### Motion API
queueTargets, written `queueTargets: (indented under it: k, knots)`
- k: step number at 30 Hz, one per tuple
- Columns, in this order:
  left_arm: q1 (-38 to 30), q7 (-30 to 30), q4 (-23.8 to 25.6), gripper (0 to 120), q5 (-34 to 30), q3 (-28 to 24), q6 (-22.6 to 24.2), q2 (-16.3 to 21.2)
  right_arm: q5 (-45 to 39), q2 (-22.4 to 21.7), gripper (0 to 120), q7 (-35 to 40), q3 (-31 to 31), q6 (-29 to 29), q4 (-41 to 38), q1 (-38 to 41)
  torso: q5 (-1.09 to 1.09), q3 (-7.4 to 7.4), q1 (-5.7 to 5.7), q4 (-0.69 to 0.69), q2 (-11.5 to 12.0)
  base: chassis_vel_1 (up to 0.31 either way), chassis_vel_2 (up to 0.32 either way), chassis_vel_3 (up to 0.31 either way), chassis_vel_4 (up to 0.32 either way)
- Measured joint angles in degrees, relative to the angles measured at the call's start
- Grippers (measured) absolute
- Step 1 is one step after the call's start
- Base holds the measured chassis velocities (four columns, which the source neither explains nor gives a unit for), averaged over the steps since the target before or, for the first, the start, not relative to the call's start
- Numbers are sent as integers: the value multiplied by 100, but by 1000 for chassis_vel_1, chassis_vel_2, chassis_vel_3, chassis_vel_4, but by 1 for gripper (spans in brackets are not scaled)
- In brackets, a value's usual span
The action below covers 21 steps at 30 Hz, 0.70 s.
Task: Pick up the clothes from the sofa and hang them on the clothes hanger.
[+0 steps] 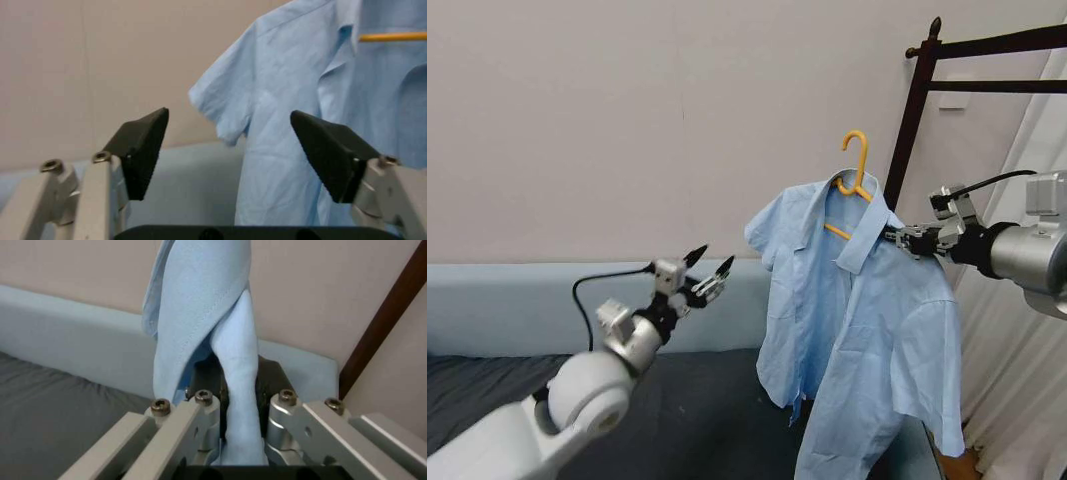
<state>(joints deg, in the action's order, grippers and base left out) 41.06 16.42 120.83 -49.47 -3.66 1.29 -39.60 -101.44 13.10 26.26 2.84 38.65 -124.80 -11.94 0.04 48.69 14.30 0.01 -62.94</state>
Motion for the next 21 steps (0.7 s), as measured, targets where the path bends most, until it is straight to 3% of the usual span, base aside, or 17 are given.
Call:
queueTargets:
  k: [3,5,7,8,9,11,18,21]
  knots:
    - [1335,354,228,93,156,779,-49,-315,-6,44,7,254,20,-9,-73,-77,2,0,0,-1,0,0,0,0,0]
    - [1693,421,264,97,257,1065,-85,-460,-30,76,7,397,21,-10,-109,-98,2,0,0,-5,0,0,0,0,0]
    - [2800,473,304,100,679,1819,-252,-831,-269,183,7,920,25,-10,-169,-92,2,0,0,-4,0,0,0,0,0]
    - [3223,467,330,100,903,2039,-338,-987,-359,223,7,1113,31,-9,-177,-67,2,0,0,-1,0,0,0,0,0]
    - [3223,467,330,100,903,2039,-338,-987,-359,223,7,1113,31,-9,-177,-67,2,0,0,-1,0,0,0,0,0]
    - [4080,384,421,100,1516,2418,-526,-1410,-489,308,7,1539,49,-5,-172,2,1,0,0,-1,0,0,0,0,0]
    - [5280,202,639,100,2576,2600,-612,-2374,-599,611,7,2769,-112,245,37,247,3,0,0,-2,0,0,0,0,0]
    - [5371,193,643,100,2744,2582,-660,-2525,-605,758,7,3136,-238,294,205,407,2,0,0,-3,0,0,0,0,0]
